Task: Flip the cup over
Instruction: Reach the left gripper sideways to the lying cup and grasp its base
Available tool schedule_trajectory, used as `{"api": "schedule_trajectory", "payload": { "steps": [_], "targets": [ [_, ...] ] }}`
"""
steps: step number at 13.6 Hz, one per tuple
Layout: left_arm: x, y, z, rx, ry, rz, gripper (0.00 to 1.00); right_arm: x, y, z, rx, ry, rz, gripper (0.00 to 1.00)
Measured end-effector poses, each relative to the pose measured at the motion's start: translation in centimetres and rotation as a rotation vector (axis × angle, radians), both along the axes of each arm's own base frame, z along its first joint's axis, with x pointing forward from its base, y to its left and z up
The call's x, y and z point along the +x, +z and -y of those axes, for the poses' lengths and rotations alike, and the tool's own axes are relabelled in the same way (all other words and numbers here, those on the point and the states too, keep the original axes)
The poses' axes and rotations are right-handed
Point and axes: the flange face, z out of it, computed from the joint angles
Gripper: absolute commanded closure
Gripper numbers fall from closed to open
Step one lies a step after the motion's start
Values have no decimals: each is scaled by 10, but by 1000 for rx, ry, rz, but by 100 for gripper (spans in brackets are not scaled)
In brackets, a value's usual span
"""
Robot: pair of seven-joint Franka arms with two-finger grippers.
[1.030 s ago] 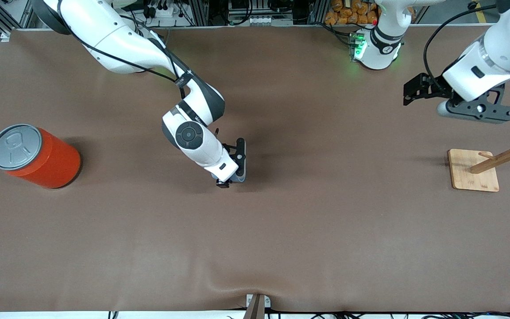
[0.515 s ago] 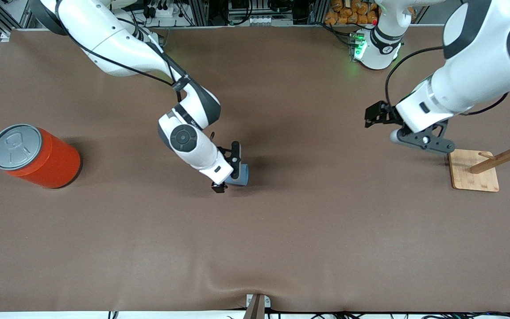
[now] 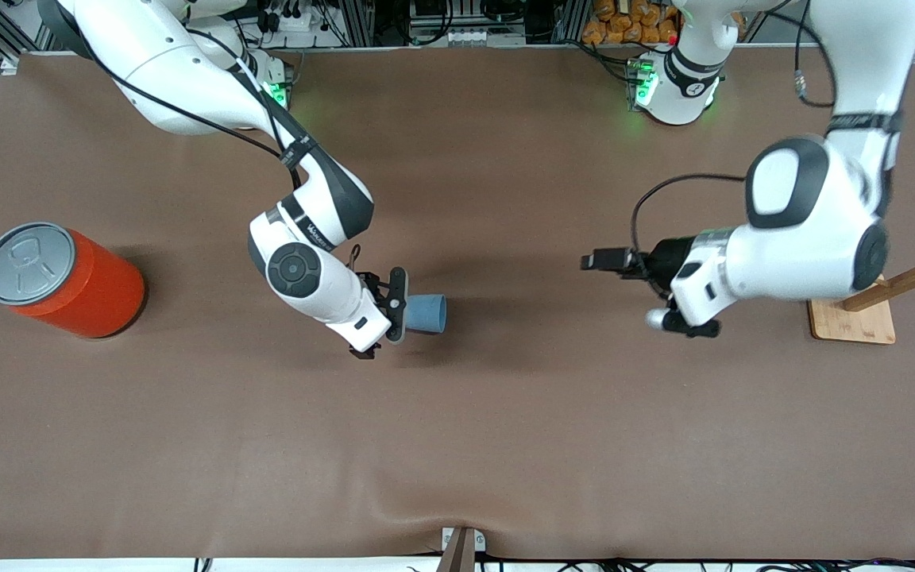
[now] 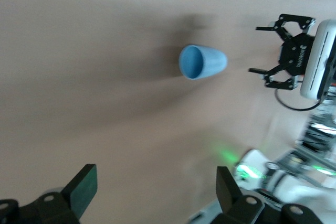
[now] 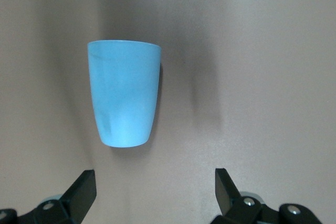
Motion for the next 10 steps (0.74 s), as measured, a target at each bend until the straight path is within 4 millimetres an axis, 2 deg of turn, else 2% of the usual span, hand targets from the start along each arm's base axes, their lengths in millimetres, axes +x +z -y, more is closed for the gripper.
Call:
{"api": "schedule_trajectory", "payload": {
  "steps": [2, 6, 8, 10],
  "targets": [
    [1, -39, 23, -93, 37, -93, 0, 4, 8, 10, 9, -27, -17, 0],
    [-5, -100, 71, -215, 95, -165, 0, 16, 17, 39, 16, -82, -39, 0],
    [-5, -126, 80, -356, 110, -165, 0, 19, 18, 48, 25, -104, -50, 0],
    [-6, -153, 84, -426, 126, -165, 0, 22, 19, 55, 27, -116, -49, 0]
  ]
}}
